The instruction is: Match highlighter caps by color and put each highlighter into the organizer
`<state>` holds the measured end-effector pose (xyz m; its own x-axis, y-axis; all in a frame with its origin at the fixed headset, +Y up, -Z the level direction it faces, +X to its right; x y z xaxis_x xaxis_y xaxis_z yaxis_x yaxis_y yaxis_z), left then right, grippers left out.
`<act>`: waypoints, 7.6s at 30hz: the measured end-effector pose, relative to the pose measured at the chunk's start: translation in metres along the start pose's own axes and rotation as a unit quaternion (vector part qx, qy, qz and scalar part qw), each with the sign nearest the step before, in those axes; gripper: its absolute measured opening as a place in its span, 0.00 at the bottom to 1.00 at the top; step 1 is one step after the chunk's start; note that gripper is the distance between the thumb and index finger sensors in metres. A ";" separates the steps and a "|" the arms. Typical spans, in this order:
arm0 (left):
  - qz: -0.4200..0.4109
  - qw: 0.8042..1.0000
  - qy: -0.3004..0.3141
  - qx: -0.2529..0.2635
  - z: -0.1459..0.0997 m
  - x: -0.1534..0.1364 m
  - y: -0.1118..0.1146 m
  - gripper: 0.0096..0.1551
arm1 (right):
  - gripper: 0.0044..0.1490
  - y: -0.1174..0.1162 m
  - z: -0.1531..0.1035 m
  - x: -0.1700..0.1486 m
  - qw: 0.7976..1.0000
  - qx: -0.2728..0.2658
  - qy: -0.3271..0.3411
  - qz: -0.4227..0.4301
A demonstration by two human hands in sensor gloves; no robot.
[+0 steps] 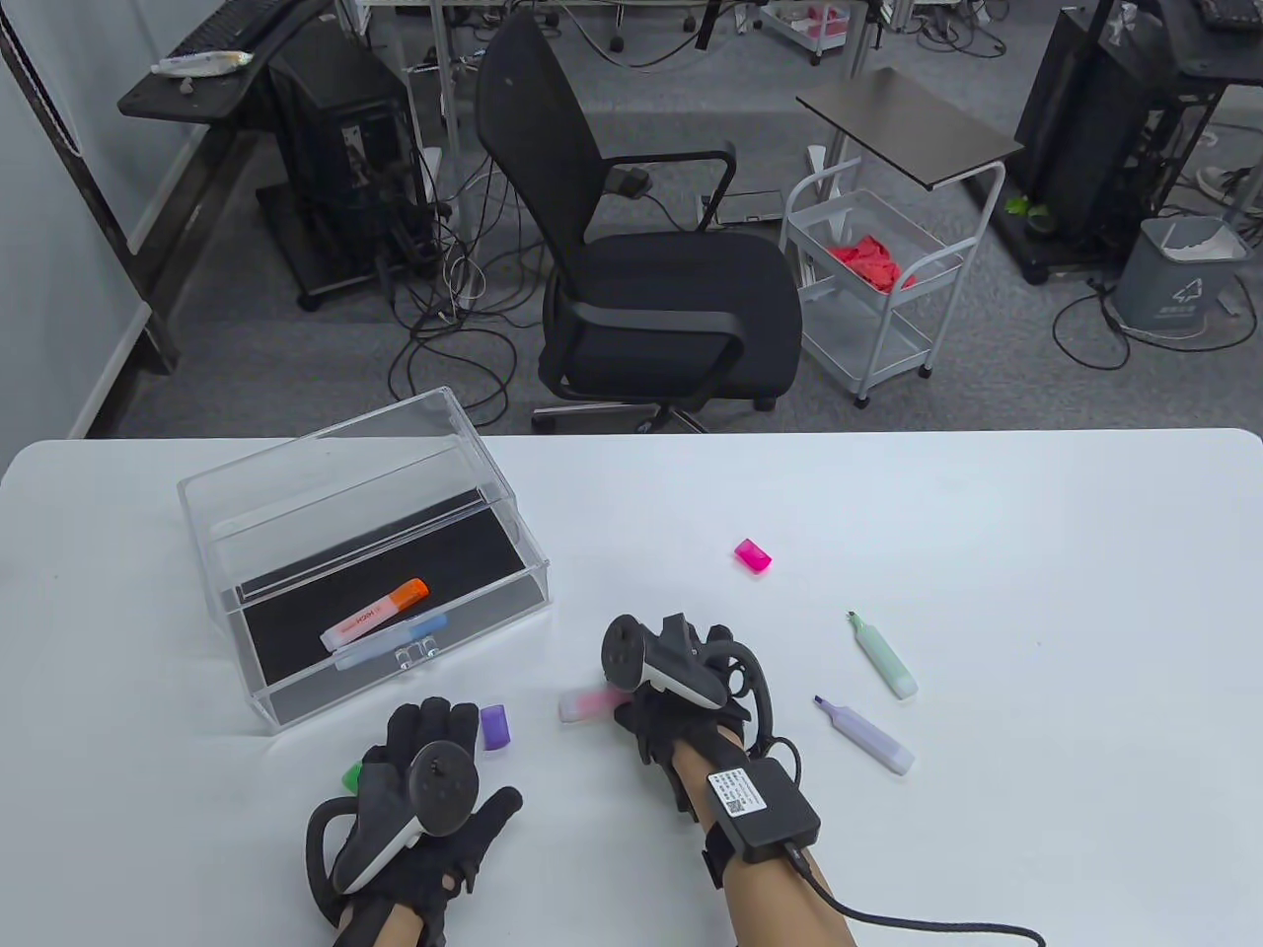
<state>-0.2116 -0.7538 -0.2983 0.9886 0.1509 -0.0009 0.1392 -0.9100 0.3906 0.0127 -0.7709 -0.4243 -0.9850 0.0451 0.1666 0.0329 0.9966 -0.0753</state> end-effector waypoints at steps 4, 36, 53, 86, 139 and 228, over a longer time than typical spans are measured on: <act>0.007 1.000 -0.001 0.009 -0.001 0.002 -0.001 0.56 | 0.33 0.002 -0.002 0.006 0.999 -0.023 0.039 -0.020; 0.051 0.994 0.049 0.085 -0.012 0.029 -0.010 0.48 | 0.37 0.062 -0.074 0.107 0.975 0.036 0.216 0.038; 0.056 0.996 0.035 0.063 -0.007 0.026 -0.012 0.31 | 0.41 0.072 -0.070 0.088 0.977 -0.001 0.201 0.077; 0.032 0.997 -0.032 0.067 -0.009 -0.005 -0.020 0.31 | 0.51 0.038 0.103 -0.148 0.975 -0.043 -0.218 0.000; 0.028 0.999 -0.020 0.029 0.000 0.000 -0.008 0.31 | 0.35 0.073 0.022 -0.075 0.998 -0.032 -0.050 -0.033; 0.147 0.979 0.139 0.013 -0.011 0.097 0.016 0.28 | 0.34 0.032 -0.152 0.014 0.973 -0.119 0.167 0.107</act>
<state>-0.1139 -0.7496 -0.2823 0.9328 -0.0234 0.3596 -0.1439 -0.9391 0.3122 0.0263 -0.7279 -0.2747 -0.8425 0.2330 0.4858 0.3086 0.9478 0.0805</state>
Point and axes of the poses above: the tracker on the back of each hand, its own x axis roughly to the thumb side, its own z axis roughly from the wrist to the fingertips, y = z × x, the point moved 3 cm from there along z, roughly from the wrist to the fingertips, and after that the axes turned 11 degrees about -x, right-handed, at the moved point
